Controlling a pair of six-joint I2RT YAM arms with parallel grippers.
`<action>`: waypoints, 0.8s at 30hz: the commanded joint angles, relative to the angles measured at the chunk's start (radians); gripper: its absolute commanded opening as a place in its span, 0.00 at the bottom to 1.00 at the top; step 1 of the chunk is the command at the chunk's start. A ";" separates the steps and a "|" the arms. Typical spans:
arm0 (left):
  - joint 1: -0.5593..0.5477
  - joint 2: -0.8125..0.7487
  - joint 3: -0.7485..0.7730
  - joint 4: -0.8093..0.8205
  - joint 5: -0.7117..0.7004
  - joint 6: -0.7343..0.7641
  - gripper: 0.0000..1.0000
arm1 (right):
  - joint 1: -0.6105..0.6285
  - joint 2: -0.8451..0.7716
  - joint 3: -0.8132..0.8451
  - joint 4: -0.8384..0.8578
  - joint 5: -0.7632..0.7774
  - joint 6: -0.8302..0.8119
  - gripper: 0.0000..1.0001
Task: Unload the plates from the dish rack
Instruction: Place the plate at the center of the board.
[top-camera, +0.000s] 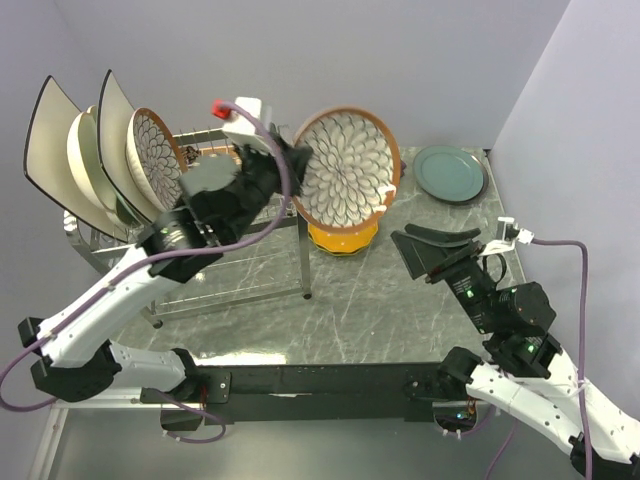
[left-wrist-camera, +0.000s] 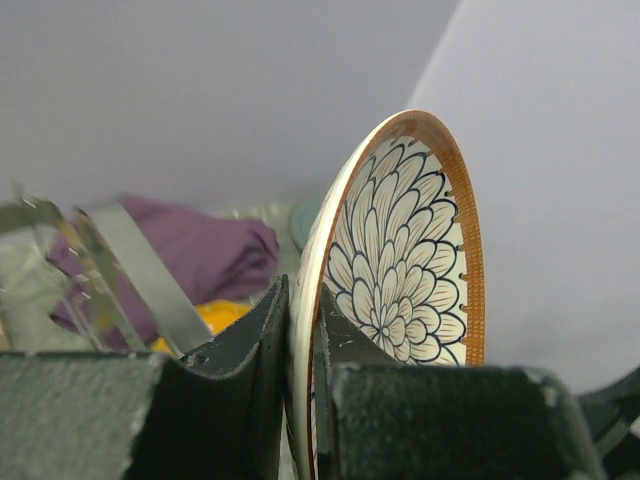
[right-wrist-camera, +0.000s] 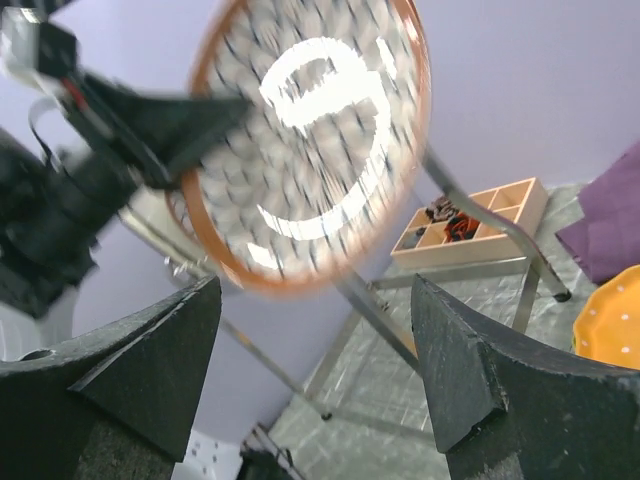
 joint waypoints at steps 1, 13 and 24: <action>-0.004 -0.051 -0.035 0.256 0.116 -0.127 0.01 | 0.006 0.029 0.072 -0.011 0.139 0.056 0.83; -0.004 -0.103 -0.192 0.336 0.186 -0.170 0.01 | 0.006 0.123 0.081 -0.048 0.371 0.005 0.81; -0.004 -0.135 -0.242 0.364 0.251 -0.201 0.01 | 0.006 0.175 0.080 0.020 0.244 -0.003 0.75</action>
